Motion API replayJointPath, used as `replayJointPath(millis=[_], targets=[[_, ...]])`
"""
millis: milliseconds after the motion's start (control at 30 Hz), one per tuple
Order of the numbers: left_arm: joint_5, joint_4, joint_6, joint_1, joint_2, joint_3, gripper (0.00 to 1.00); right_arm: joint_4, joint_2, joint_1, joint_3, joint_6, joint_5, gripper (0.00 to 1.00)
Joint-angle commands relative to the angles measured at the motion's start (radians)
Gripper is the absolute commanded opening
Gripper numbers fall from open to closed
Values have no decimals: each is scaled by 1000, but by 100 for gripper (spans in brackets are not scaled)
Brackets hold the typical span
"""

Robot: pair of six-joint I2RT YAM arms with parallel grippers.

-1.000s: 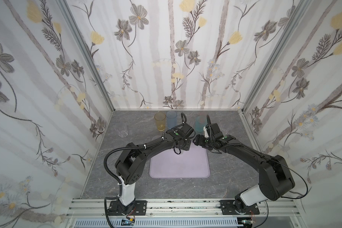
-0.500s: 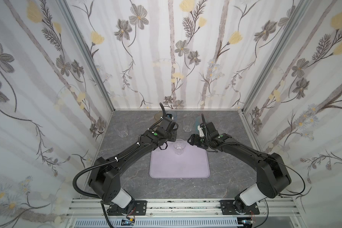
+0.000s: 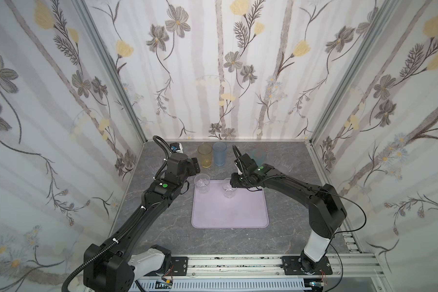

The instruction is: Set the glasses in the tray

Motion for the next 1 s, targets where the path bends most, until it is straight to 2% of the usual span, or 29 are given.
replayJointPath(millis=[0,200,500,733,967], targets=[[45,67,-43,16,-11,-20,85,-31,32,3,15,-10,58,44],[64,77,-49,29,6,-33,86,-2,74,4,48,7,39,26],[79,76,-30,56,13,-18,87,-12,139,7,128,22,56,15],[80,70,9,82,8,-3,89,29,165,6,151,69,48,10],[60,64,31,108,-2,-4,93,31,194,7,181,71,54,12]])
